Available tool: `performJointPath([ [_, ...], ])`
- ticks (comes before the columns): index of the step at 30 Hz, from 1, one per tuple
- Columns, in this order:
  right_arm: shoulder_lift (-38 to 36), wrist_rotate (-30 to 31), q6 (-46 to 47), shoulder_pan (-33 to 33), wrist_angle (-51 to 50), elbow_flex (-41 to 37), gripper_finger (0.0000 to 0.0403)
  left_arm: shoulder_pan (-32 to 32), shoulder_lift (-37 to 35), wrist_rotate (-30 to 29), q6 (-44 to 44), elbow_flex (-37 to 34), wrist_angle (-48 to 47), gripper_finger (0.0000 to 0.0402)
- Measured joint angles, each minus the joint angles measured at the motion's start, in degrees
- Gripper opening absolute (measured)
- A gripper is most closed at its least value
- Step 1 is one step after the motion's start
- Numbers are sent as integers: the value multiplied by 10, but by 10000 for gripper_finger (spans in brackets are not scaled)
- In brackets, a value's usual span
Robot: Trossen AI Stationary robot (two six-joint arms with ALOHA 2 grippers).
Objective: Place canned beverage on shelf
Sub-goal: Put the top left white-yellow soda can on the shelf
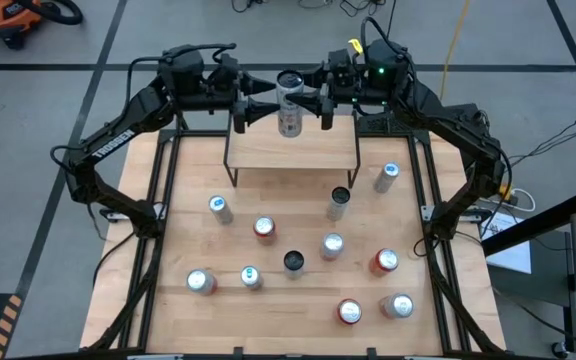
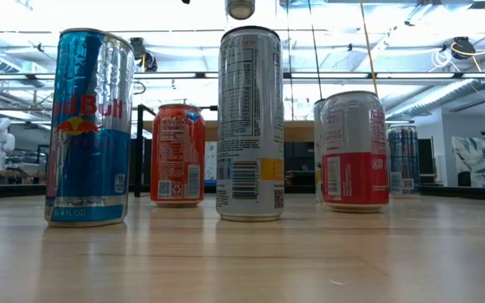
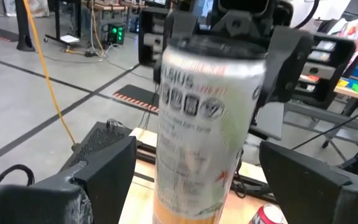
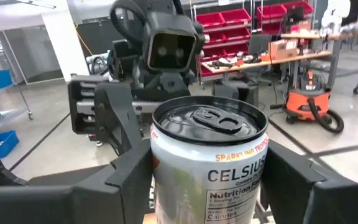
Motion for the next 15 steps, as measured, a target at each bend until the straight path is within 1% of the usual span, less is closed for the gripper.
performJointPath([
  [7,1,-2,-8,-11,-46,0,224,1,-2,0,0,0,0,341],
  [11,1,-50,14,-40,-75,0,224,1,-2,0,0,0,-1,341],
  [15,-1,-72,4,-62,-84,0,224,1,-2,1,0,0,-2,341],
])
